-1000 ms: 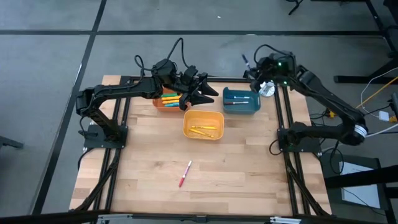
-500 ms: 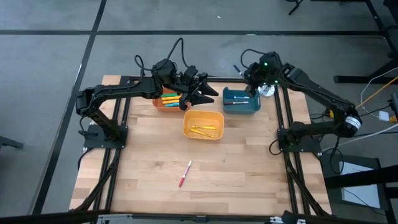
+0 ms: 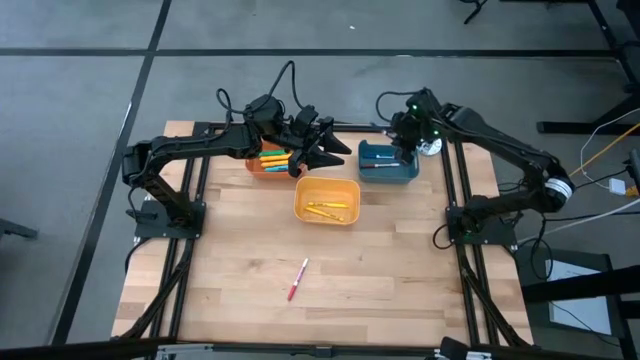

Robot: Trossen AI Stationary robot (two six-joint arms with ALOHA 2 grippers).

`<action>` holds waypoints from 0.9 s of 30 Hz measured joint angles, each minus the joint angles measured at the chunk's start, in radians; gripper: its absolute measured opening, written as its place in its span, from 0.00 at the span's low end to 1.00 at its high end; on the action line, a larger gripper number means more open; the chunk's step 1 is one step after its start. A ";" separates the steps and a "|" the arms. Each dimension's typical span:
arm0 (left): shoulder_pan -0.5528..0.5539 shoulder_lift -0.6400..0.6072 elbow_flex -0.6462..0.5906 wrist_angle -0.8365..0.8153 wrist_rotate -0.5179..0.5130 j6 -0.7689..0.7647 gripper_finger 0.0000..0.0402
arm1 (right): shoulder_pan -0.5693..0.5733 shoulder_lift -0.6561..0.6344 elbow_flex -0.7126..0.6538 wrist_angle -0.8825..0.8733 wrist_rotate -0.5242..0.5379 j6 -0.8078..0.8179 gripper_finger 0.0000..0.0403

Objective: Pick & Place Markers
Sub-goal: Put the blue marker pen into the blue bin

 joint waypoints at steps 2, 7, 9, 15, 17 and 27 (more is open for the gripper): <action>0.000 0.000 0.000 0.000 0.000 0.000 0.46 | 0.000 0.014 0.000 -0.017 0.000 -0.018 0.10; 0.000 0.000 0.000 0.000 0.000 0.003 0.46 | 0.000 0.057 0.000 -0.078 0.000 -0.083 0.10; 0.000 0.000 0.000 0.000 0.000 0.003 0.46 | 0.000 0.078 0.000 -0.096 0.001 -0.103 0.10; 0.000 0.000 0.000 0.000 0.000 0.003 0.46 | 0.000 0.136 0.000 -0.099 0.000 -0.147 0.10; 0.000 0.000 0.000 0.000 0.000 0.003 0.46 | 0.000 0.154 0.000 -0.100 0.000 -0.169 0.10; 0.000 0.000 0.000 0.000 0.000 0.002 0.46 | 0.000 0.231 0.000 -0.098 0.001 -0.220 0.10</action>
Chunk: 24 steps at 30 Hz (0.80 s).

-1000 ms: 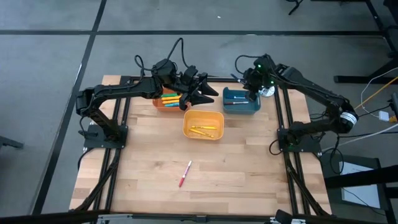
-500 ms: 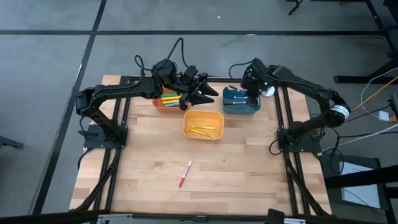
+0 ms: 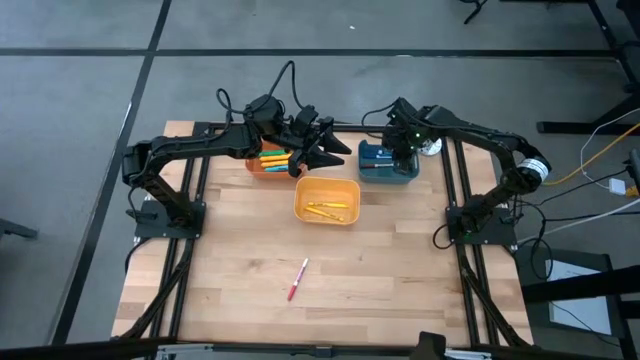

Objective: Pick & Place Markers
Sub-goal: Put the blue marker pen into the blue bin

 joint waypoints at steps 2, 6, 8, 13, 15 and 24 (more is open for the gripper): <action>0.000 0.000 0.000 0.000 0.000 -0.001 0.46 | 0.000 0.015 0.000 0.001 0.000 -0.002 0.10; 0.000 0.000 0.000 0.000 0.000 -0.001 0.46 | 0.000 0.045 0.000 0.002 0.000 -0.008 0.10; 0.000 0.000 0.000 0.000 0.000 -0.001 0.46 | 0.000 0.062 0.000 0.003 0.000 -0.013 0.10; 0.000 0.000 0.000 0.000 0.000 -0.001 0.46 | 0.000 0.104 0.000 0.020 0.000 -0.019 0.10; 0.000 0.000 0.000 0.000 0.000 -0.002 0.46 | -0.002 0.120 0.000 0.027 0.000 -0.020 0.10; 0.000 0.000 0.000 0.000 0.000 -0.018 0.46 | -0.012 0.198 0.000 0.046 0.000 -0.025 0.10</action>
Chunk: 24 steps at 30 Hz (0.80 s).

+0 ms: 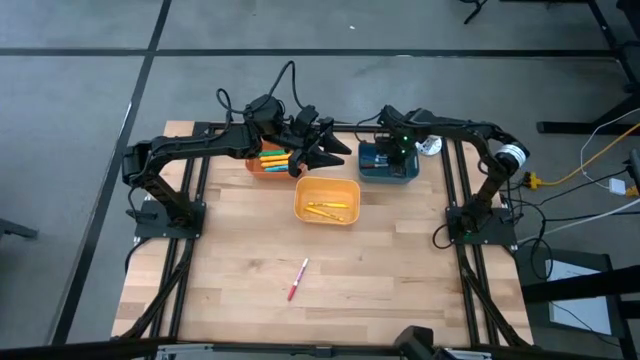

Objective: Pick & Place Markers
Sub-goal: Put the blue marker pen into the blue bin

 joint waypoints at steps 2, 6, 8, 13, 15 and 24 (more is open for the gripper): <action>0.000 0.000 0.000 0.000 0.000 0.000 0.46 | -0.004 0.016 0.000 0.010 0.000 0.000 0.10; 0.000 0.000 0.000 0.000 0.000 0.000 0.46 | -0.011 0.037 0.000 0.017 0.000 -0.006 0.10; 0.000 0.000 0.000 0.000 0.000 0.000 0.46 | -0.011 0.042 0.000 0.017 0.000 -0.021 0.10; 0.000 0.000 0.000 0.000 0.000 0.000 0.46 | -0.015 0.043 0.000 0.020 0.000 -0.037 0.10; 0.000 0.000 0.000 0.000 0.000 0.000 0.46 | -0.019 0.043 0.000 0.019 0.000 -0.040 0.10; 0.000 0.000 0.000 0.000 0.000 0.000 0.46 | -0.030 0.043 0.000 0.005 0.000 -0.041 0.10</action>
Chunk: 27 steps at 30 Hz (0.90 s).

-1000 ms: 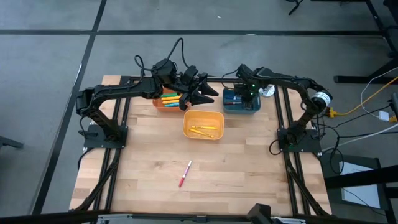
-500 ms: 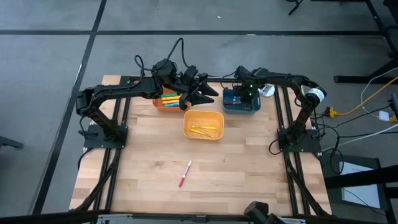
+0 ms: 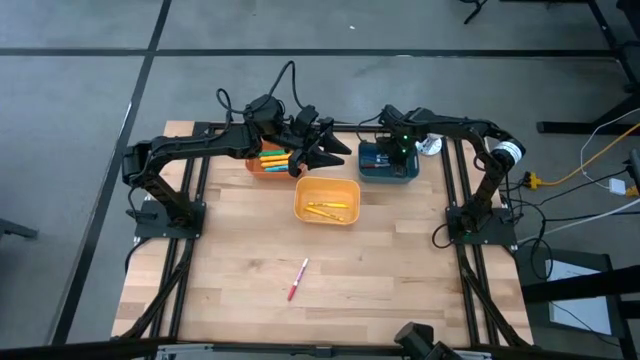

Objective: Pick & Place Markers
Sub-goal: Put the blue marker pen into the blue bin

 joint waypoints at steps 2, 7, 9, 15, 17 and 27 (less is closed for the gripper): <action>0.000 0.000 0.000 0.000 0.000 0.000 0.46 | 0.000 0.000 0.000 0.000 0.000 0.000 0.10; 0.000 0.000 0.000 0.000 0.000 -0.003 0.46 | 0.000 0.000 0.000 0.000 0.000 0.000 0.13; 0.000 0.000 0.000 0.000 0.000 -0.003 0.46 | 0.000 0.000 0.000 0.000 0.000 0.000 0.15; 0.000 0.000 0.000 0.000 0.000 -0.007 0.46 | 0.000 0.000 0.000 0.000 0.000 0.000 0.16; 0.000 0.000 0.000 0.000 0.000 -0.014 0.46 | 0.000 0.000 0.000 0.000 0.001 0.000 0.16; 0.000 0.000 0.000 0.000 0.000 -0.022 0.46 | 0.000 0.000 0.000 -0.002 0.001 0.002 0.16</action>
